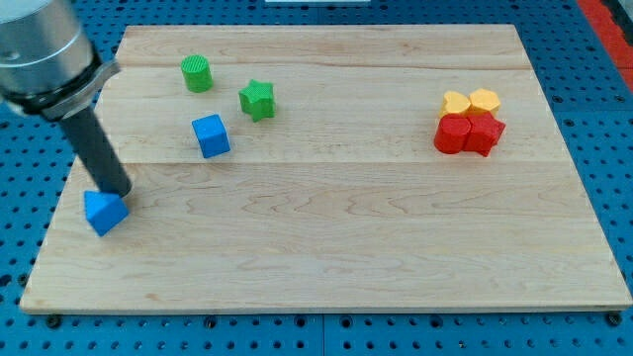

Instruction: Push the green star towards the center left

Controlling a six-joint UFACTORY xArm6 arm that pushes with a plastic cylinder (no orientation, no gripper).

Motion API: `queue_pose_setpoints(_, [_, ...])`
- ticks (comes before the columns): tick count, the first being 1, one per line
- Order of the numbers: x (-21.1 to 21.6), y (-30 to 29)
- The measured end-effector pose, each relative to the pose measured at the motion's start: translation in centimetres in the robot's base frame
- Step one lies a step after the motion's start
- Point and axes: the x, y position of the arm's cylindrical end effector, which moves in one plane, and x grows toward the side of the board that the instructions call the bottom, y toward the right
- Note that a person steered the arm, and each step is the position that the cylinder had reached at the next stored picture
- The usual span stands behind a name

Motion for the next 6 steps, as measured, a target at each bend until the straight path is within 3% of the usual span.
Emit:
queue_pose_setpoints(1, [3.0, 0.1])
queue_pose_setpoints(2, [-0.8, 7.7])
queue_pose_setpoints(4, [-15.7, 20.0])
queue_pose_setpoints(5, [-18.4, 13.5])
queue_pose_setpoints(6, [-16.3, 9.4])
